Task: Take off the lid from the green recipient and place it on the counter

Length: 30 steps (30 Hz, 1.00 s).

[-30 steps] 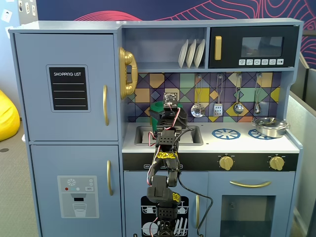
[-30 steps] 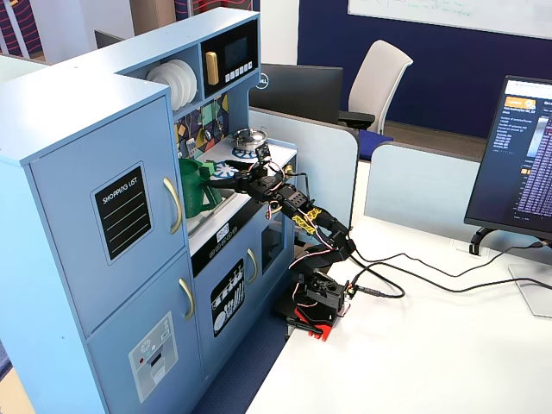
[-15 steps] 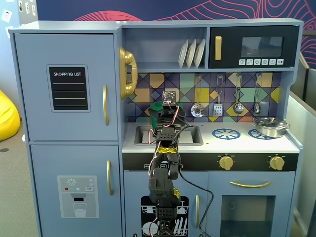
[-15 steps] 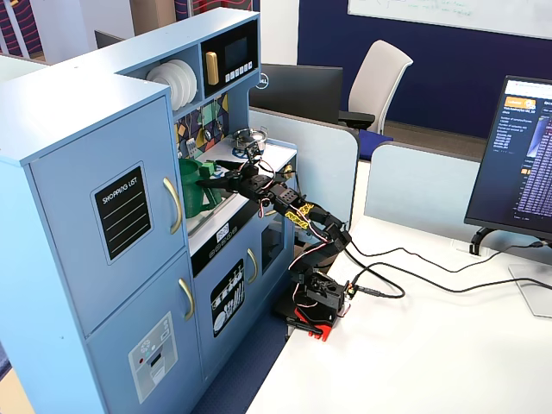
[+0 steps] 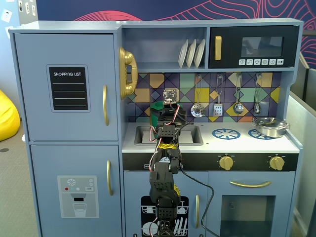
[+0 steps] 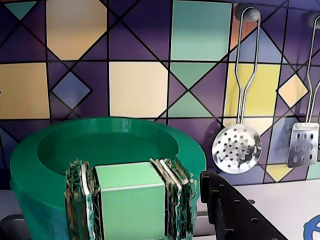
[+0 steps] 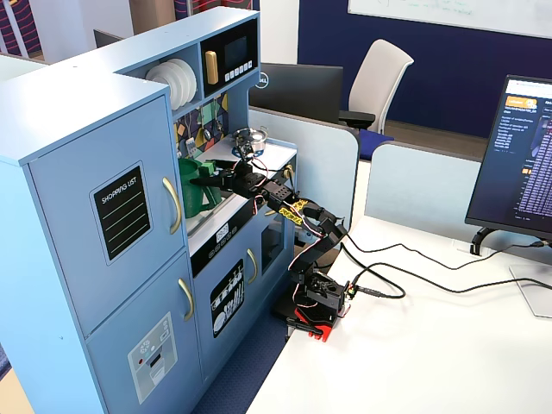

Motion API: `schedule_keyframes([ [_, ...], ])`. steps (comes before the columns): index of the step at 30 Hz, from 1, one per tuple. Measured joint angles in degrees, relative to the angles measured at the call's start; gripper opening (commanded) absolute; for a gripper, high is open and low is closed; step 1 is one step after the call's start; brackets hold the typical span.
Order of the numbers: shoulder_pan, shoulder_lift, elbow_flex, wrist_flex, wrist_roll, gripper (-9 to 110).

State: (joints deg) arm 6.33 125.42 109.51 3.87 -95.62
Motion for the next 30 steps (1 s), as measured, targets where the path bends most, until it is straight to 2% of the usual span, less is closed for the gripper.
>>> schedule_keyframes([
  [5,0.0,-0.5,-0.6,0.0,0.0,38],
  [10,-0.1,-0.9,-0.6,0.0,0.5,12],
  [13,-0.2,-0.9,-0.6,-0.5,0.7,0],
  [30,-1.7,-1.1,-0.4,-6.4,0.7,0],
])
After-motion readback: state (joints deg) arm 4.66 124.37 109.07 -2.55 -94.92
